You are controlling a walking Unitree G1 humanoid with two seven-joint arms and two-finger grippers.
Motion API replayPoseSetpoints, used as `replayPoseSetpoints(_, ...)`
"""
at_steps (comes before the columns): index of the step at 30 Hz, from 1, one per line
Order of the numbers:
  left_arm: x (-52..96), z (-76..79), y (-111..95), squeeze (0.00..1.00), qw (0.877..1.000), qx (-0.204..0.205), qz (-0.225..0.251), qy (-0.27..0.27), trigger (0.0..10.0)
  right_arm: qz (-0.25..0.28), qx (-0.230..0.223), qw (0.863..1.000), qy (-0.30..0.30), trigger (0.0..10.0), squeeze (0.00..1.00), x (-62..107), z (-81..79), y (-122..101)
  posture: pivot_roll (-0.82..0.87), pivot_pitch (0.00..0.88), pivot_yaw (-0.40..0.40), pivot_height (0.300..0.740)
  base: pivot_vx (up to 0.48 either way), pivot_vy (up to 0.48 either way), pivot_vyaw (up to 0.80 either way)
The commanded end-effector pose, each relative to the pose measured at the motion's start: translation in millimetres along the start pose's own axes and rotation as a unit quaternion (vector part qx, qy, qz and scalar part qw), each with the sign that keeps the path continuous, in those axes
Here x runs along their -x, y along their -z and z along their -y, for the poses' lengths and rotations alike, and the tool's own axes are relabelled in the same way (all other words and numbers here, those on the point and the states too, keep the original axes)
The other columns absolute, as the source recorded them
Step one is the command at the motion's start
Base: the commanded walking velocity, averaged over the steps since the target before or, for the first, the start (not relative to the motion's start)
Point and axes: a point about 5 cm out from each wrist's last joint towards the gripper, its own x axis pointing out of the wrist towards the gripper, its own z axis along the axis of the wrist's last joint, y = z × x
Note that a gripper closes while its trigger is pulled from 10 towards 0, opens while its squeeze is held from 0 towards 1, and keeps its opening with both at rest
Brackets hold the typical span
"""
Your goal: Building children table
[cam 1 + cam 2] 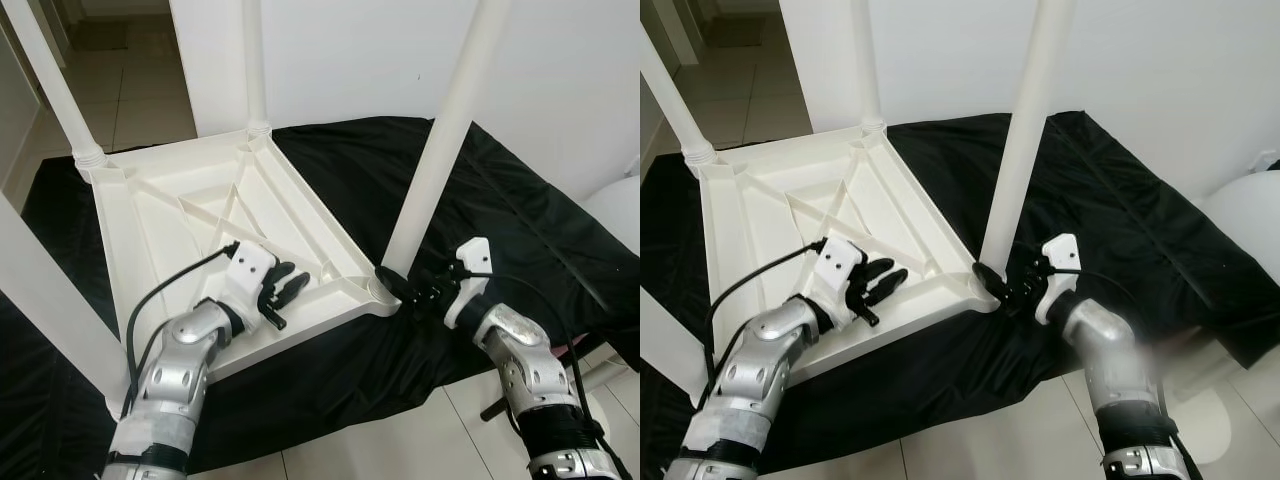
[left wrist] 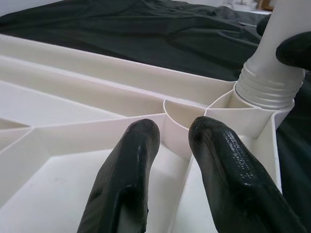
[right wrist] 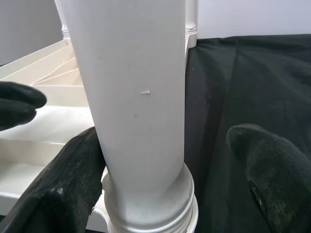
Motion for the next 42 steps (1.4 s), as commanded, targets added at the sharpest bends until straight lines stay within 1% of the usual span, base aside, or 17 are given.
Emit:
replayPoseSetpoints(1,2.8,7.2,3,0.0,1.0,0.017,-0.003,0.019,10.0,0.007,0.004,1.0,0.023,10.0,0.0,4.5,3.5,-1,-0.08,0.01,0.006,0.74,0.0,0.0,0.0)
replayPoseSetpoints(4,4.2,16.3,1,0.0,1.0,0.015,0.001,0.024,10.0,0.017,0.01,1.0,0.013,10.0,0.0,-2.9,-1.9,-3,-0.06,0.018,0.005,0.74,0.0,0.0,0.0)
replayPoseSetpoints(13,11.9,27.3,-4,0.0,0.999,0.02,-0.002,0.035,10.0,0.016,0.028,0.999,-0.017,10.0,0.0,-16.3,-6.2,-5,-0.05,0.033,-0.005,0.74,0.0,0.0,0.0)
replayPoseSetpoints(21,25.3,35.6,-12,0.0,0.999,-0.027,0.01,0.035,10.0,-0.004,0.05,0.997,-0.053,10.0,0.0,-27.5,-8.5,-3,-0.03,0.056,-0.017,0.74,0.0,0.0,0.0)
replayPoseSetpoints(22,26.8,37.6,-14,0.0,0.998,-0.041,0.019,0.033,10.0,-0.004,0.055,0.997,-0.057,8.7,0.0,-29.0,-8.1,-4,-0.02,0.059,-0.019,0.74,0.0,0.0,0.0)
replayPoseSetpoints(23,26.8,37.6,-14,0.0,0.998,-0.041,0.019,0.033,10.0,-0.004,0.055,0.997,-0.057,8.7,0.0,-29.0,-8.1,-4,-0.02,0.059,-0.019,0.74,0.0,0.0,0.0)
replayPoseSetpoints(24,28.0,39.3,-15,0.0,0.998,-0.05,0.023,0.032,10.0,-0.005,0.057,0.997,-0.06,8.0,0.0,-30.3,-7.7,-5,-0.02,0.06,-0.02,0.74,0.0,0.0,0.0)
replayPoseSetpoints(25,28.0,39.3,-15,0.0,0.998,-0.05,0.023,0.032,10.0,-0.005,0.057,0.997,-0.06,8.0,0.0,-30.3,-7.7,-5,-0.02,0.06,-0.02,0.74,0.0,0.0,0.0)
replayPoseSetpoints(26,29.0,40.8,-16,0.0,0.998,-0.045,0.021,0.032,10.0,-0.005,0.061,0.996,-0.065,4.8,0.0,-31.8,-7.4,-6,-0.02,0.06,-0.02,0.74,0.0,0.0,0.0)
replayPoseSetpoints(27,29.0,40.8,-16,0.0,0.998,-0.045,0.021,0.032,10.0,-0.005,0.061,0.996,-0.065,4.8,0.0,-31.8,-7.4,-6,-0.02,0.06,-0.02,0.74,0.0,0.0,0.0)
replayPoseSetpoints(28,30.3,43.1,-17,0.0,0.998,-0.037,0.019,0.035,10.0,-0.005,0.07,0.995,-0.075,1.6,0.0,-35.6,-6.5,-9,-0.02,0.062,-0.021,0.74,0.0,0.0,0.0)
replayPoseSetpoints(29,30.7,44.0,-18,0.0,0.998,-0.037,0.021,0.035,10.0,-0.004,0.073,0.994,-0.079,0.5,0.0,-37.4,-6.0,-11,-0.02,0.066,-0.022,0.74,0.0,0.0,0.0)
replayPoseSetpoints(30,30.5,44.5,-19,0.0,0.998,-0.037,0.022,0.034,10.0,-0.003,0.076,0.994,-0.082,0.0,0.0,-38.7,-5.7,-12,-0.01,0.068,-0.024,0.74,0.0,0.0,0.0)
replayPoseSetpoints(39,28.4,44.6,-21,0.0,0.999,-0.034,0.026,0.023,10.0,0.002,0.076,0.994,-0.082,0.0,0.0,-40.5,-4.2,-15,-0.01,0.072,-0.031,0.74,0.0,0.0,0.0)
replayPoseSetpoints(40,28.8,45.3,-21,0.0,0.999,-0.036,0.028,0.021,10.0,0.003,0.071,0.995,-0.074,2.6,0.0,-40.2,-3.8,-15,-0.01,0.079,-0.031,0.74,0.0,0.0,0.0)
replayPoseSetpoints(41,28.8,45.3,-21,0.0,0.999,-0.036,0.028,0.021,10.0,0.003,0.071,0.995,-0.074,2.6,0.0,-40.2,-3.8,-15,-0.01,0.079,-0.031,0.74,0.0,0.0,0.0)
replayPoseSetpoints(42,28.9,45.9,-22,0.0,0.999,-0.039,0.029,0.02,10.0,0.002,0.066,0.996,-0.066,10.0,0.0,-39.7,-3.7,-14,-0.01,0.079,-0.03,0.74,0.0,0.0,0.0)
